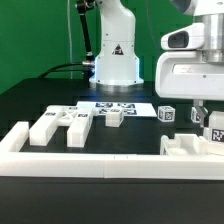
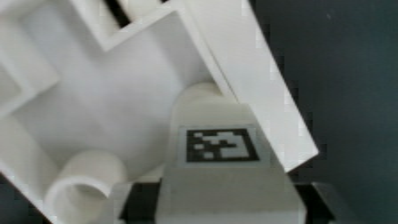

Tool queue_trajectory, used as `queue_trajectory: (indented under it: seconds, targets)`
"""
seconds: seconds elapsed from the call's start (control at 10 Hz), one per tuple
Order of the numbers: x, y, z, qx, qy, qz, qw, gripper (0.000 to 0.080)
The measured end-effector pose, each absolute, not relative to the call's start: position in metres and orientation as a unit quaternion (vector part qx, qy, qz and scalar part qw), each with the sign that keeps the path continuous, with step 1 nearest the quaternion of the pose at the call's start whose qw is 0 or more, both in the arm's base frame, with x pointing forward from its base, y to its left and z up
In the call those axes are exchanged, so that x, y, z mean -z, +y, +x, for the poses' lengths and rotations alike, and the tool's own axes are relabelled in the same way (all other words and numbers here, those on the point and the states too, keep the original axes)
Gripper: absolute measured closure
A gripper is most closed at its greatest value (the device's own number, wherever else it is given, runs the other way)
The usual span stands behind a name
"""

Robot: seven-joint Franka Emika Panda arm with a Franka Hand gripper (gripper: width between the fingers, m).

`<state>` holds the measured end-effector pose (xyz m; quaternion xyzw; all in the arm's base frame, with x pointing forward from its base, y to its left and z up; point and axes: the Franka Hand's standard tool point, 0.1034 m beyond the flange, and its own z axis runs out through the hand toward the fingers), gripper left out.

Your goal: Assemble chair

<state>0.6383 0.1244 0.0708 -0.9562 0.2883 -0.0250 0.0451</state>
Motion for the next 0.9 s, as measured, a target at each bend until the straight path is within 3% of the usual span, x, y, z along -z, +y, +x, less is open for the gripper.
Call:
queue_trajectory:
  seconds: [0.5, 0.9]
  targets:
    - [-0.0702, 0.1244, 0.6375, 0.016, 0.522, -0.851, 0.045, 0.0508]
    - [-0.0696, 0.1242, 0.6376, 0.008, 0.553, -0.832, 0.044, 0.0498]
